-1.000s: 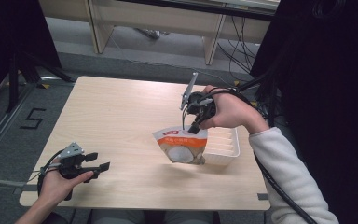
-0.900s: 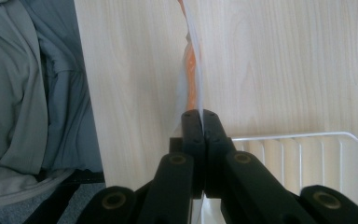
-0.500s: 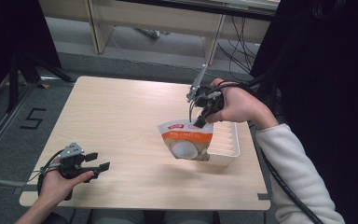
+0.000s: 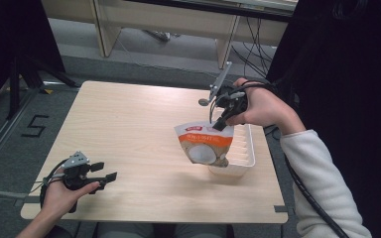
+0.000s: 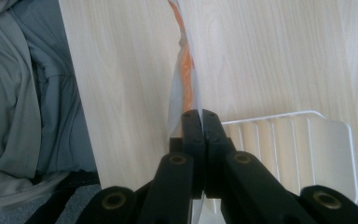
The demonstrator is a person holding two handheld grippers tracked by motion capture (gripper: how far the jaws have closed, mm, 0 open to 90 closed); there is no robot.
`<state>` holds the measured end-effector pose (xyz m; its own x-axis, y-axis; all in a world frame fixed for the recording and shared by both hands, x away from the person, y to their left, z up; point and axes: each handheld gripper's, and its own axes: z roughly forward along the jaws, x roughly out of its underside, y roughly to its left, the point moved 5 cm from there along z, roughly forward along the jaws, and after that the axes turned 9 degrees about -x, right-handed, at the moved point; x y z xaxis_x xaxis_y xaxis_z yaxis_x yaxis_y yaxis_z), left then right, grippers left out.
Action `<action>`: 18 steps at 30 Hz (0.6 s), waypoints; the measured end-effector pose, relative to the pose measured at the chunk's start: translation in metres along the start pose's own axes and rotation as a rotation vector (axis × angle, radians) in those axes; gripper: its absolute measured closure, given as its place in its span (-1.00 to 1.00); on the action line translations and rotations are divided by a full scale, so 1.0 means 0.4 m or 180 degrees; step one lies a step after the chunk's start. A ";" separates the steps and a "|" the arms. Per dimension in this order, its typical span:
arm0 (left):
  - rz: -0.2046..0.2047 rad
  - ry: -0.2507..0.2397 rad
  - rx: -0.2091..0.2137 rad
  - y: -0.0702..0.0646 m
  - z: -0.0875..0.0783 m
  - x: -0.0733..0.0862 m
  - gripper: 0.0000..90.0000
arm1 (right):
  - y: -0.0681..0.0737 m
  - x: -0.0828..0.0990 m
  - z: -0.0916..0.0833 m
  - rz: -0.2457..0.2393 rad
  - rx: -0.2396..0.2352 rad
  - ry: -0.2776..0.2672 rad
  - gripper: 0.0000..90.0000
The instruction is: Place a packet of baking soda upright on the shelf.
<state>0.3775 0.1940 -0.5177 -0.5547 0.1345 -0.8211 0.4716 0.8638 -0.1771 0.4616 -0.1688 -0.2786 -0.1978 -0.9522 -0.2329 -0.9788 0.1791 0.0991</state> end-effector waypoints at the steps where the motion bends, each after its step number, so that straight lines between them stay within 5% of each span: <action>1: -0.0002 -0.0001 -0.0001 0.000 0.000 0.000 -0.36 | 0.000 0.000 0.000 0.0000 0.0000 0.0000 1.00; 7: -0.0001 -0.0001 0.0001 0.001 0.000 0.000 -0.36 | -0.009 0.009 -0.011 -0.0021 0.0015 -0.0045 1.00; 10: -0.0001 -0.0002 -0.0002 0.000 0.000 0.000 -0.36 | -0.008 0.016 -0.017 0.0098 0.0042 -0.0039 1.00; 12: -0.0003 -0.0002 -0.0002 0.000 0.000 0.000 -0.36 | -0.017 0.015 -0.020 -0.0038 0.0055 -0.0067 1.00; 14: -0.0017 -0.0013 -0.0003 0.000 0.000 0.000 -0.36 | -0.014 0.021 -0.022 0.0092 0.0048 -0.0060 1.00; 18: -0.0006 -0.0001 0.0002 0.000 0.000 0.000 -0.36 | -0.022 0.029 -0.029 0.0099 0.0038 -0.0087 1.00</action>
<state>0.3776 0.1941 -0.5178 -0.5553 0.1327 -0.8210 0.4709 0.8638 -0.1789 0.4684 -0.1844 -0.2710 -0.2293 -0.9391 -0.2561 -0.9727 0.2115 0.0952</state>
